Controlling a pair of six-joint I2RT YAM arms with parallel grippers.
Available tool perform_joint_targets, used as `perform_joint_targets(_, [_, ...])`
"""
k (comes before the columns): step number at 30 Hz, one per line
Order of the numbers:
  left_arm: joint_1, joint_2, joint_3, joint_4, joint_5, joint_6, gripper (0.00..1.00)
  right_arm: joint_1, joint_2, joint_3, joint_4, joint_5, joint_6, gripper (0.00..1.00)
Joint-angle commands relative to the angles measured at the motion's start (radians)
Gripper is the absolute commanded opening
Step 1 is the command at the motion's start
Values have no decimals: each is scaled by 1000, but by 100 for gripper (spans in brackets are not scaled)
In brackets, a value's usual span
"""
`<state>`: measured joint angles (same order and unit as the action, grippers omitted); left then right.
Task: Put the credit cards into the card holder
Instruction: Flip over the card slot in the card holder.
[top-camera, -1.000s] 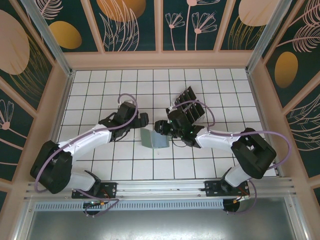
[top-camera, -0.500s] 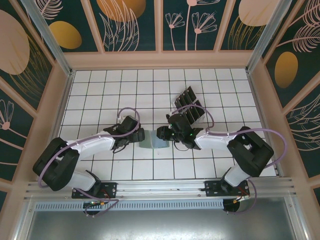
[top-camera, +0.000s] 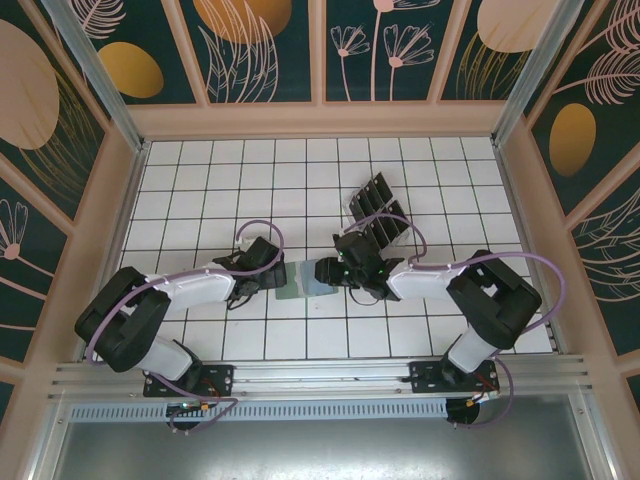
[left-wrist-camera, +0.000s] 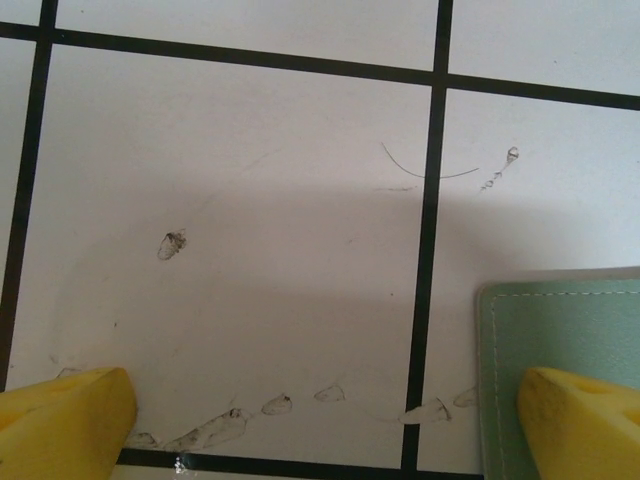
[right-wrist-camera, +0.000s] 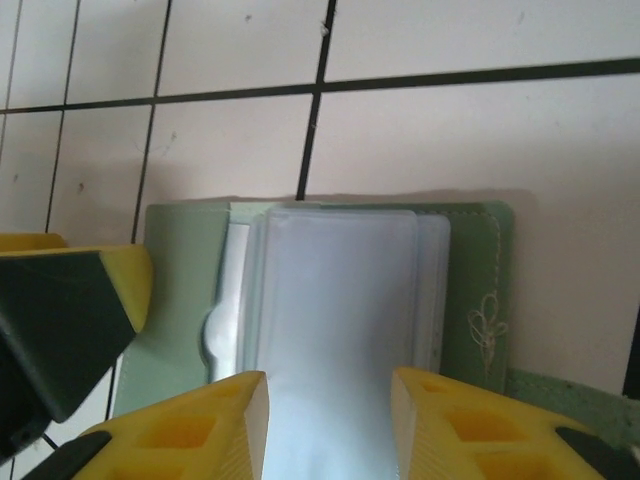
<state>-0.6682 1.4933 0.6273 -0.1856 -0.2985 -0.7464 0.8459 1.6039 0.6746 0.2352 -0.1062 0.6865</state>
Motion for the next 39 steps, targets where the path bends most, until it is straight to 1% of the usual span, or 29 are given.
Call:
perform_joint_targets(1, [1,37,-11,35,-2,-10,99,7,19,-20,13,4,1,39])
perform_joint_targets(8, [1,52,-15,55,-10,-7,98,7,46,-23,34,-21,8,41])
perform_joint_targets(16, [1,85,-21,104,-6,-2,98,6,73,-10,89,-87,34,41])
perform_joint_targets(24, [2,101,-19,133,-7,5,98,6,65,-3,157,-148,77,40])
perform_joint_targets(33, [6,45,33,100,-43,18,98,24,43,42,134,-156,90,39])
perform_joint_targets(39, [61,-34,49,83,-38,-8,98,59,51,93,95,-135,83,39])
